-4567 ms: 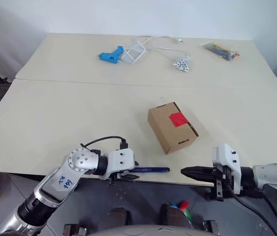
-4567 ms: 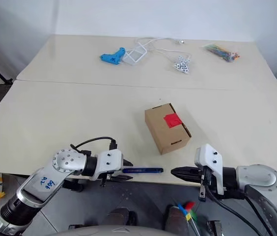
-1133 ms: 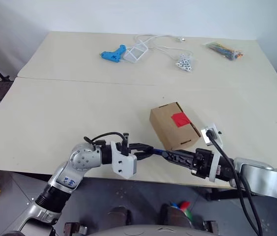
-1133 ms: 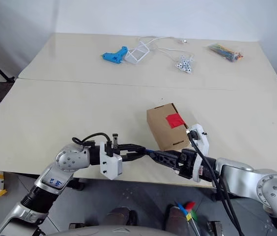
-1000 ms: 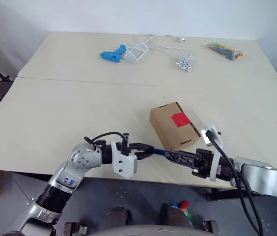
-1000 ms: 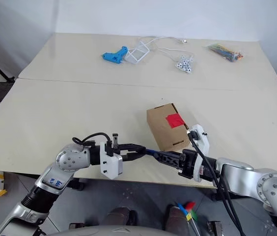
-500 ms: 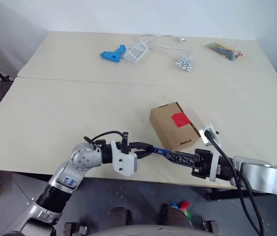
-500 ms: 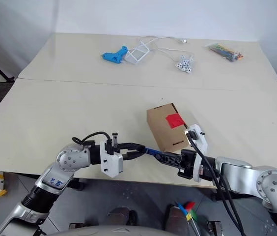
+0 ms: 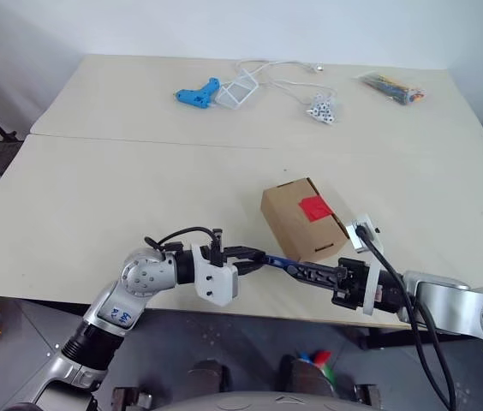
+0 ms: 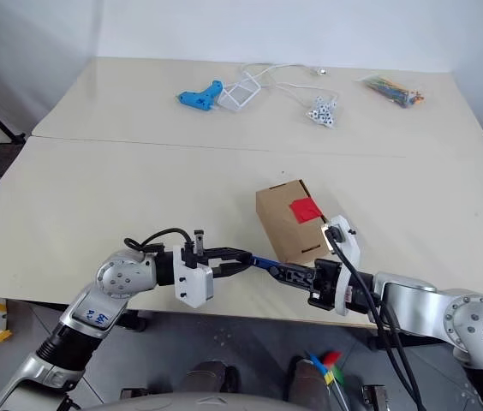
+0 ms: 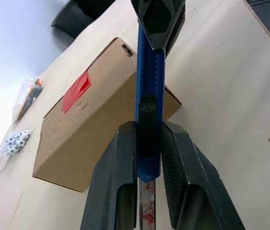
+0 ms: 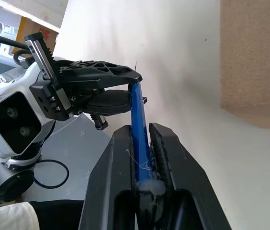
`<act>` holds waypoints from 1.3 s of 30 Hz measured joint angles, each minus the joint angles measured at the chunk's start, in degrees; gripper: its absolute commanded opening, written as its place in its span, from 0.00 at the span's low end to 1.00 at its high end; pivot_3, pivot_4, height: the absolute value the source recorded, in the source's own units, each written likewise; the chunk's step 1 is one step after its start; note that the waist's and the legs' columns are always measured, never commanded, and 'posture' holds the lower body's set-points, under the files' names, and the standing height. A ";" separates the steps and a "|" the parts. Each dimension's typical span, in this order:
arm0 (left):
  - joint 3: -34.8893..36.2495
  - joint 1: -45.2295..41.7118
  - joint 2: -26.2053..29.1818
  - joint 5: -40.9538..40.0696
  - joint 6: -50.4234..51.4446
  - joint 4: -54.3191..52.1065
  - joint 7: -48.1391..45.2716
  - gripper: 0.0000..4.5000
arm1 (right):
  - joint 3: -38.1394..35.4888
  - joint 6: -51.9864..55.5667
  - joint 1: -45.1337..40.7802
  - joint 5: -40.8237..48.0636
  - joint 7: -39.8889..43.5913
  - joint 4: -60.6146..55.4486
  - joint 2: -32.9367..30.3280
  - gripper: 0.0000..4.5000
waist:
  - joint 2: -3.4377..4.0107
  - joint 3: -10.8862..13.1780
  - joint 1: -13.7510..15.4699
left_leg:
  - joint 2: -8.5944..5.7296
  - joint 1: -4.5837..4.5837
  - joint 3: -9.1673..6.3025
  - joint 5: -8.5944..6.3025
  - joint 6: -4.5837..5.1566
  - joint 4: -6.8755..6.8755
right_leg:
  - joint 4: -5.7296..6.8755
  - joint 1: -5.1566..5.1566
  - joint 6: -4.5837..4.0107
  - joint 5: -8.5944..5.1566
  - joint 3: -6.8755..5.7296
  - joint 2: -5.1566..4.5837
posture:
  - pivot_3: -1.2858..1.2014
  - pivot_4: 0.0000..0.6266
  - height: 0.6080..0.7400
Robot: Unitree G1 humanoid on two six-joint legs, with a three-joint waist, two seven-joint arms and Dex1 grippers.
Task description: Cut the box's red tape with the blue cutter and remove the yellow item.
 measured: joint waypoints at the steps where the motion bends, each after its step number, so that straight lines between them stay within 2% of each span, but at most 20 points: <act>1: 0.01 0.59 -0.05 -2.32 1.10 -1.27 -0.91 0.35 | -0.47 0.40 0.33 -0.10 1.11 -0.01 -0.54 0.04 | 0.00 0.00 0.00 | 0.00 -0.04 -0.01 0.00 0.00 0.00 | 0.00 -0.02 0.00 0.00 -0.01 -0.02 | 0.52 0.24 1.00; 3: 0.72 1.97 0.49 -6.58 3.47 -3.86 -2.54 0.48 | -2.21 1.29 1.34 -0.23 3.78 -0.21 -2.11 0.04 | 0.00 0.00 -0.02 | 0.01 -0.05 -0.07 -0.01 0.01 0.00 | -0.02 -0.02 0.00 0.00 -0.06 -0.03 | 0.52 0.24 1.00; 5: 2.83 3.60 3.57 -12.54 9.21 -6.06 -5.19 0.61 | -5.57 2.82 3.74 -0.41 8.05 -0.79 -4.41 0.04 | 0.01 0.00 -0.04 | 0.04 -0.07 -0.16 -0.01 0.00 0.00 | 0.00 -0.02 0.00 0.00 -0.15 -0.01 | 0.52 0.24 1.00; 10: 11.30 8.22 13.74 -25.10 23.54 -6.48 -12.41 0.62 | -17.62 7.39 13.89 -0.60 18.67 -2.60 -10.78 0.04 | 0.03 0.02 -0.03 | 0.03 -0.08 -0.17 -0.02 0.01 0.00 | -0.07 0.04 -0.01 -0.01 -0.17 0.02 | 0.52 0.24 1.00; 12: 14.37 8.74 15.21 -27.70 26.83 -5.23 -13.54 0.62 | -23.29 8.99 17.63 -0.62 21.05 -2.64 -11.78 0.04 | 0.03 0.02 0.17 | 0.02 -0.08 -0.17 -0.03 0.04 0.00 | -0.17 0.08 -0.01 -0.01 -0.16 0.03 | 0.52 0.24 1.00; 15: 18.06 8.04 15.45 -29.79 29.49 0.66 -14.58 0.62 | -37.05 14.13 27.35 -1.22 24.43 -2.26 -12.14 0.04 | 0.05 0.03 0.97 | -0.01 -0.11 -0.16 -0.06 0.09 -0.02 | -0.32 0.11 0.00 0.00 -0.16 0.04 | 0.52 0.24 1.00; 18: 19.17 6.53 14.28 -29.73 28.64 6.81 -15.43 0.50 | -49.46 18.67 34.81 -4.08 28.15 -0.64 -11.07 0.04 | 0.04 0.02 1.34 | -0.02 -0.12 -0.05 -0.12 0.15 -0.04 | -0.36 0.09 0.04 0.02 -0.14 0.04 | 0.52 0.24 1.00; 19: 19.53 5.89 13.37 -29.68 28.03 9.47 -16.04 0.43 | -54.97 20.37 37.57 -6.95 30.62 0.34 -9.93 0.04 | 0.04 0.02 1.62 | -0.03 -0.12 -0.01 -0.17 0.18 -0.05 | -0.36 0.08 0.05 0.03 -0.13 0.05 | 0.52 0.24 1.00; 23: 19.24 3.22 11.45 -29.30 27.57 14.89 -17.99 0.18 | -66.08 21.85 43.07 -16.85 38.00 4.63 -7.25 0.04 | 0.01 0.01 1.59 | -0.01 -0.10 0.20 -0.32 0.26 -0.05 | -0.37 0.03 0.09 0.05 -0.14 0.05 | 0.52 0.24 1.00; 26: 17.41 -0.72 9.59 -28.88 27.62 15.98 -19.59 0.00 | -69.40 21.64 44.71 -23.61 42.93 5.05 -7.14 0.04 | 0.01 0.01 1.53 | -0.01 -0.06 0.34 -0.34 0.29 -0.04 | -0.37 0.01 0.15 0.08 -0.07 0.04 | 0.52 0.24 1.00; 32: 12.48 -10.57 4.34 -26.64 29.07 17.50 -22.02 0.00 | -71.00 20.61 40.94 -30.33 46.63 5.06 -9.80 0.04 | 0.00 0.01 1.28 | -0.01 0.01 0.47 -0.34 0.28 -0.01 | -0.33 0.00 0.19 0.10 0.00 0.04 | 0.52 0.24 1.00; 35: 8.61 -21.95 -3.66 -24.22 30.63 21.25 -20.52 0.00 | -67.82 19.12 30.90 -27.37 41.66 5.67 -16.83 0.04 | -0.05 0.06 1.24 | -0.08 -0.02 0.59 -0.22 0.40 0.12 | -0.37 0.02 0.22 0.15 0.14 0.00 | 0.52 0.24 1.00; 39: 5.06 -34.53 -11.47 -18.26 28.77 29.49 -15.97 0.00 | -57.21 15.35 20.45 -20.07 28.83 5.57 -22.87 0.04 | -0.25 0.06 1.15 | -0.04 0.00 0.54 -0.25 0.33 0.06 | -0.38 0.02 0.23 0.20 0.01 0.00 | 0.52 0.24 1.00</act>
